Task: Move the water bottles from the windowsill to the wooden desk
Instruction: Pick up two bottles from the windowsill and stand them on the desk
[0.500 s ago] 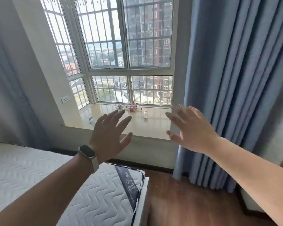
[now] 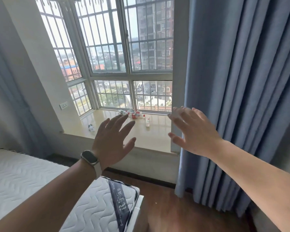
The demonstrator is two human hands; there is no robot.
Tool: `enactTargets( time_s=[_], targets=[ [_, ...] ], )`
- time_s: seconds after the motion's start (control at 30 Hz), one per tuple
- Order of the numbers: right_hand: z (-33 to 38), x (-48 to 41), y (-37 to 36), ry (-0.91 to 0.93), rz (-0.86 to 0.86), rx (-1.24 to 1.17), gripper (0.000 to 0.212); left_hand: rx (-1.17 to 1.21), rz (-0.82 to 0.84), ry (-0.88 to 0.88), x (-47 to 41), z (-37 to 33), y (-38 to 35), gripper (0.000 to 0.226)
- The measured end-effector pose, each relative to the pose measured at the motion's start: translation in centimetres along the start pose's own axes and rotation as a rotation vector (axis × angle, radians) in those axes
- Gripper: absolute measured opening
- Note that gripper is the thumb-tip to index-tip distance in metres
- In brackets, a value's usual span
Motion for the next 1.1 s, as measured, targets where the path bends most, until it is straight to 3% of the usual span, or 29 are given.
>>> enactTargets(
  time_s=[0.27, 0.57, 1.1],
  targets=[
    [-0.8, -3.2, -2.0, 0.012, -0.009, -0.058, 0.063, -0.007, 0.005, 0.017, -2.1, 1.8, -2.6, 0.054],
    [-0.9, -9.0, -7.6, -0.001, 0.009, -0.036, 0.063, 0.130, 0.007, 0.108, -4.7, 6.4, -10.9, 0.058],
    [5.4, -26.9, -17.5, 0.013, -0.016, -0.039, 0.062, 0.127, 0.032, 0.114, -7.3, 22.5, -22.9, 0.056]
  ],
)
Point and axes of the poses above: each hand's wrist, its own x-axis away from the middle knuckle, its own y-axis out of the back of the hand, z = x × y, the point moved 10 cm from there along -x, towards the middle knuckle, and after that the axes turned 15 degrees about -y, right-handed, at the moved point
